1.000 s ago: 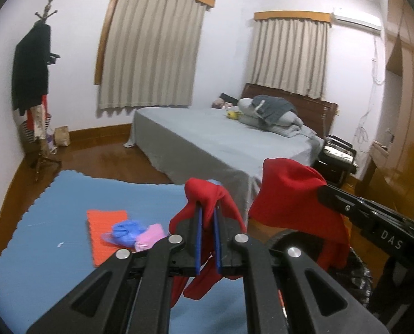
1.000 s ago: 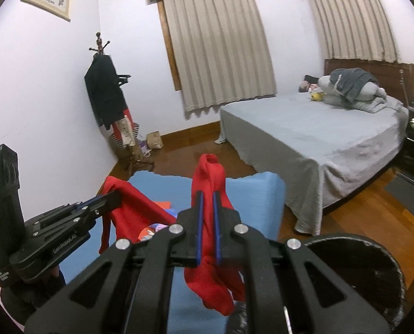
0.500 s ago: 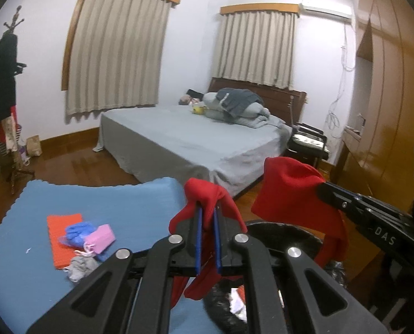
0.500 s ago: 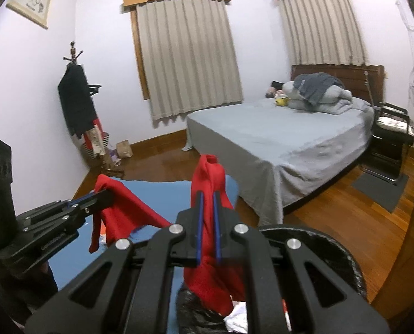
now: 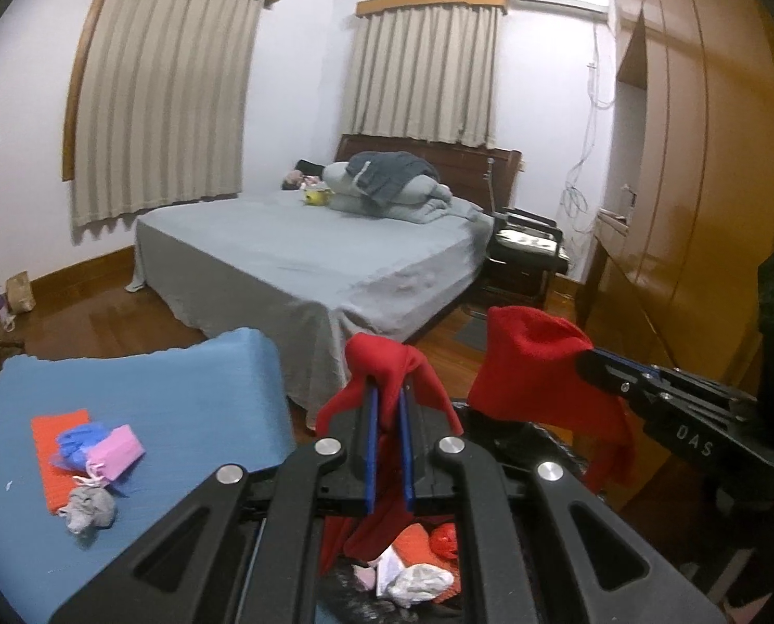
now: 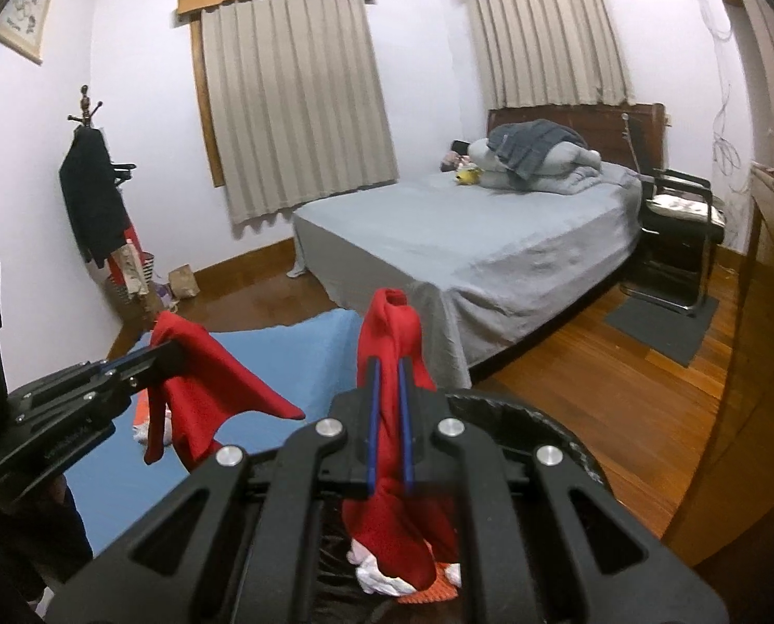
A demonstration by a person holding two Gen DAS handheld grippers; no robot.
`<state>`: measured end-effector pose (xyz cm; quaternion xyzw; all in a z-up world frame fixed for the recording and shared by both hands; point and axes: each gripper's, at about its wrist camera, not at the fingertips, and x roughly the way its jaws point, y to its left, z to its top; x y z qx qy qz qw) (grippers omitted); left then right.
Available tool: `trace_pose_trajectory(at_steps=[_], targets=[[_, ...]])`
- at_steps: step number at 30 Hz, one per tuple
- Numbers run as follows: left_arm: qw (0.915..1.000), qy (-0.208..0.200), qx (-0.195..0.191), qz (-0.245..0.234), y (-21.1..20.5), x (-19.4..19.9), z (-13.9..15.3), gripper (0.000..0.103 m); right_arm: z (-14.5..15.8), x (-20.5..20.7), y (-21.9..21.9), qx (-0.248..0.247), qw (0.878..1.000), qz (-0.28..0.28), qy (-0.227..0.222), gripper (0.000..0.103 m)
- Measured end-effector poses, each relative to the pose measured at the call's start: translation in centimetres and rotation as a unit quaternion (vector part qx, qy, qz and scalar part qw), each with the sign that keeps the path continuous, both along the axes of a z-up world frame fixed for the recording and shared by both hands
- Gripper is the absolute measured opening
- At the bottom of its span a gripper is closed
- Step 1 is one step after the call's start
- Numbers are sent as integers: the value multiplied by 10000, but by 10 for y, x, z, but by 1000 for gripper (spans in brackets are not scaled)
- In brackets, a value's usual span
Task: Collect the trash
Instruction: 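Open both tools over the bin to drop the red cloths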
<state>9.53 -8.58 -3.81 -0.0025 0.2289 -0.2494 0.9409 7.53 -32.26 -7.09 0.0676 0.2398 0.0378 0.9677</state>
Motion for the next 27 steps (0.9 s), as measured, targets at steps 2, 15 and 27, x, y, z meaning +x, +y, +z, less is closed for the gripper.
trace_pose_trajectory(at_steps=[2, 15, 27], targets=[[10000, 12, 9, -83, -11, 2, -2, 7, -4, -2, -6, -12, 10000, -62, 36, 6], [9982, 350, 26, -488, -47, 14, -32, 7, -26, -6, -28, -43, 9990, -316, 302, 6], [9955, 687, -37, -647, -51, 37, -52, 50, -45, 3, -37, -121, 9967, -572, 568, 35]])
